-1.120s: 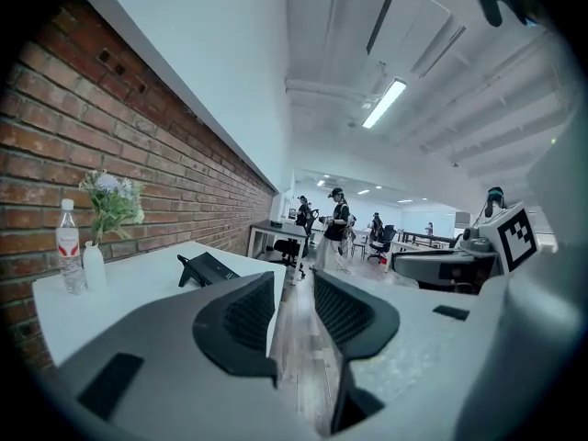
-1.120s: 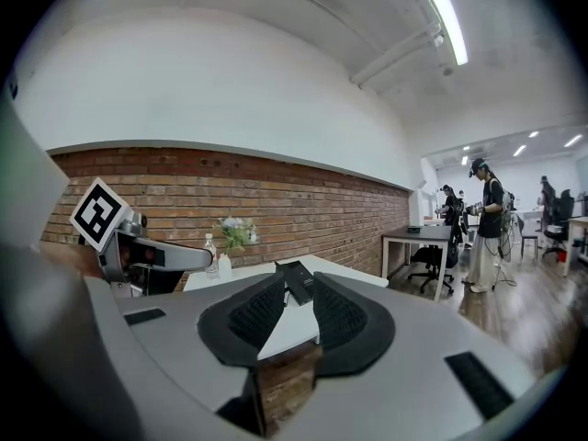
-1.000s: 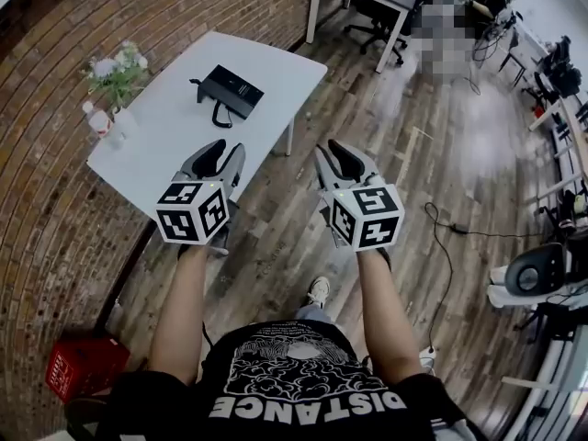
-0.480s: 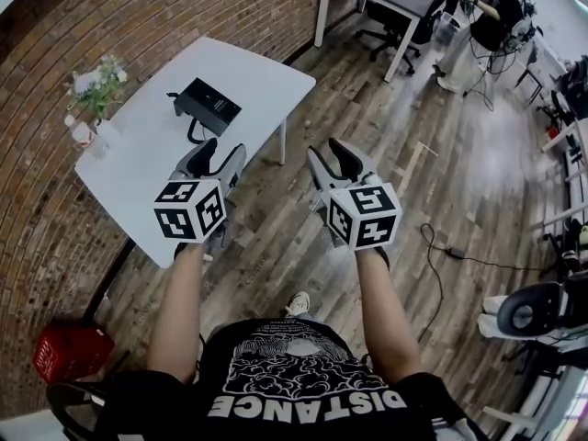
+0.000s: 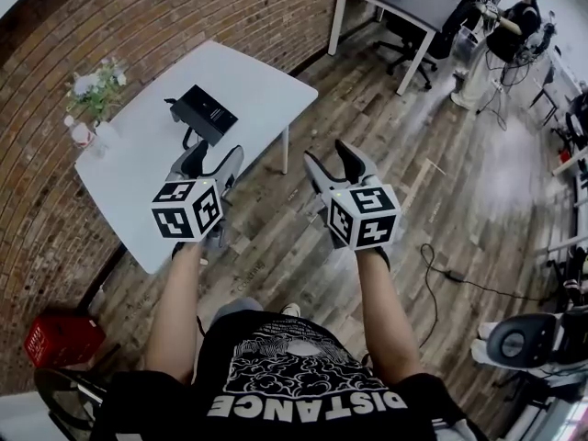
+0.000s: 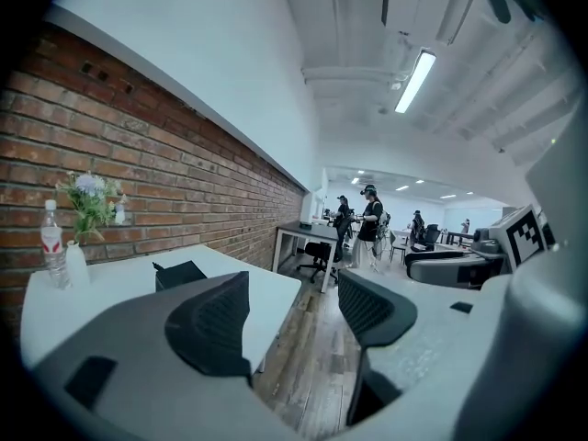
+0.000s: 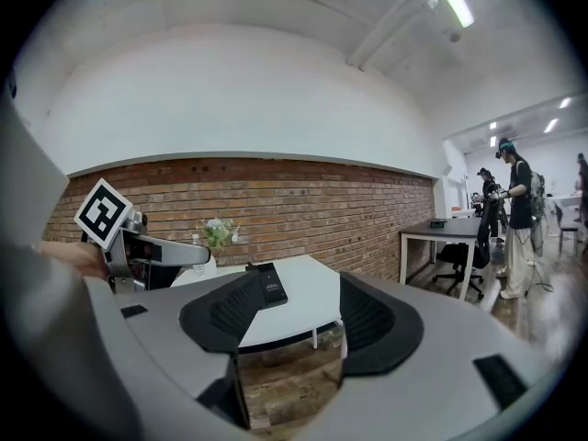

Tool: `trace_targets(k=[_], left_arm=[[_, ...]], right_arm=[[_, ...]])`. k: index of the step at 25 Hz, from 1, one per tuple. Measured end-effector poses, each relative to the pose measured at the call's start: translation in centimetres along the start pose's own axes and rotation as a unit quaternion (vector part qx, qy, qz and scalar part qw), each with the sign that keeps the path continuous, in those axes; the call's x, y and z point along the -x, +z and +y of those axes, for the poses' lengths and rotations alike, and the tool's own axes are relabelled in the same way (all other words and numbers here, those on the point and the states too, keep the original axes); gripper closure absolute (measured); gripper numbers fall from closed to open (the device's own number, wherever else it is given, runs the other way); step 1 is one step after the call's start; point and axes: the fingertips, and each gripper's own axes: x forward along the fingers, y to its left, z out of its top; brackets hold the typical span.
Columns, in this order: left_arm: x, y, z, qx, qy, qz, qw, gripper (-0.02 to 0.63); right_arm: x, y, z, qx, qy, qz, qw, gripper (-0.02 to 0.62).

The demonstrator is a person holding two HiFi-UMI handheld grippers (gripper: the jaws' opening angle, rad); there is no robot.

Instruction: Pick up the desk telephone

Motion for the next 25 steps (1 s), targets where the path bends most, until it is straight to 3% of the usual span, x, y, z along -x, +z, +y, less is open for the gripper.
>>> trace_targets(k=[11, 25], left_arm=[[-4.6, -0.1, 2.9, 0.018, 0.027, 0.003, 0.9995, 0.321], [-11.5, 2.4, 14.0, 0.056, 0.079, 0.002, 0.9953, 0.321]], right_arm=[[-5.6, -0.2, -2.7, 0.004, 0.028, 0.014, 1.000, 0.334], [-20.4, 2.5, -2.6, 0.028, 0.090, 0.045, 0.995, 0.333]])
